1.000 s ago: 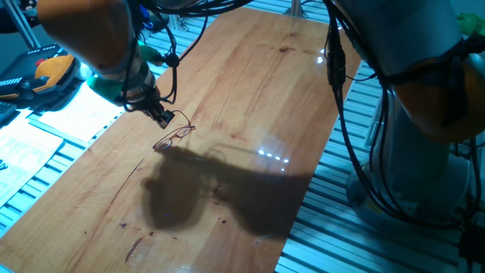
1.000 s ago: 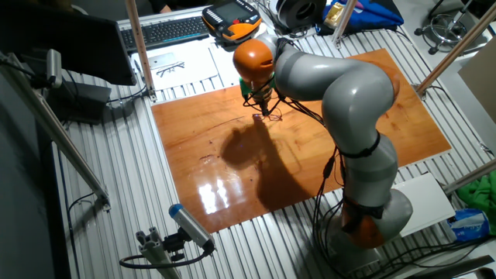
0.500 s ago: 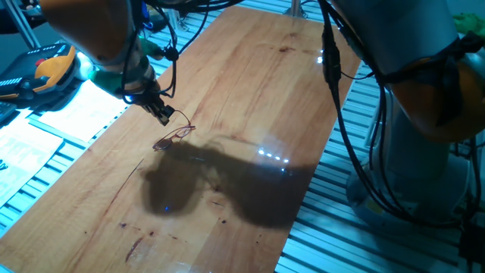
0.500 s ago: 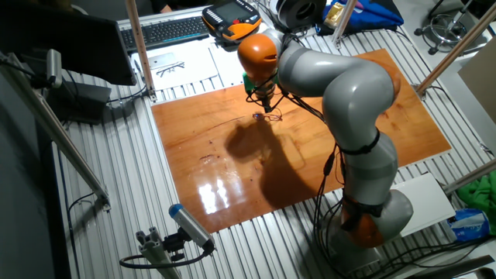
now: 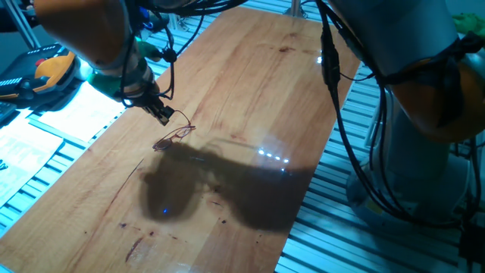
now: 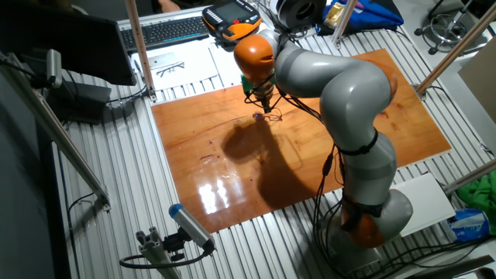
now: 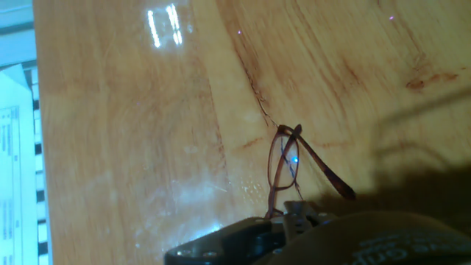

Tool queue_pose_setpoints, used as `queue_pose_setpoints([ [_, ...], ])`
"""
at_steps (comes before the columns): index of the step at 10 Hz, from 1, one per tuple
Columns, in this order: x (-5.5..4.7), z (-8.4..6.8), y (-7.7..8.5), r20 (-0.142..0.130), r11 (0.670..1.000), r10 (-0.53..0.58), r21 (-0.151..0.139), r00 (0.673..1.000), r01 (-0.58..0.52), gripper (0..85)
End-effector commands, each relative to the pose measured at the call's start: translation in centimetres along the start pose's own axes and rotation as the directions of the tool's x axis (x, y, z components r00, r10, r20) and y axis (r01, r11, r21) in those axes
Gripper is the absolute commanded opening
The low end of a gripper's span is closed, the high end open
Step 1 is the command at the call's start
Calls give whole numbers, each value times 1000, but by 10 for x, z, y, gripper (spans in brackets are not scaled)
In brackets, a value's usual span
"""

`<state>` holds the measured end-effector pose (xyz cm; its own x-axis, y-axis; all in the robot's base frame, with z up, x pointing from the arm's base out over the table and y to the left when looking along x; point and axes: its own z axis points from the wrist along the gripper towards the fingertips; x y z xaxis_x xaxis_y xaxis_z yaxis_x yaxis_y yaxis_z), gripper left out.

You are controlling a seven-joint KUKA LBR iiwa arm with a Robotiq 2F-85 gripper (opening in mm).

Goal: Unfold the leg of the glasses (with one hand)

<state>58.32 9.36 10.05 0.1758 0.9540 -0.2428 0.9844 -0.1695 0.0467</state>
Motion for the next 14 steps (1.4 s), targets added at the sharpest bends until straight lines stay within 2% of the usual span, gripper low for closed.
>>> queue_pose_setpoints([
  [1,0,1,0,-2,1000,-8,-6,1000,8,0],
  [4,0,2,0,-5,1000,-28,-12,1000,28,0],
  [5,-1,2,0,11,998,-52,-16,999,53,0],
  [7,-1,2,0,24,999,-37,-7,999,37,0],
  [8,-1,2,0,38,999,-28,-19,999,29,0],
  [9,-1,2,0,63,999,-35,-39,997,38,0],
  [10,-1,2,0,76,998,-41,-45,996,45,0],
  [11,-1,2,0,62,997,-63,-40,996,65,0],
  [13,-1,2,0,11,993,-118,-18,993,118,0],
  [14,-1,2,0,-5,993,-115,-8,993,115,0],
])
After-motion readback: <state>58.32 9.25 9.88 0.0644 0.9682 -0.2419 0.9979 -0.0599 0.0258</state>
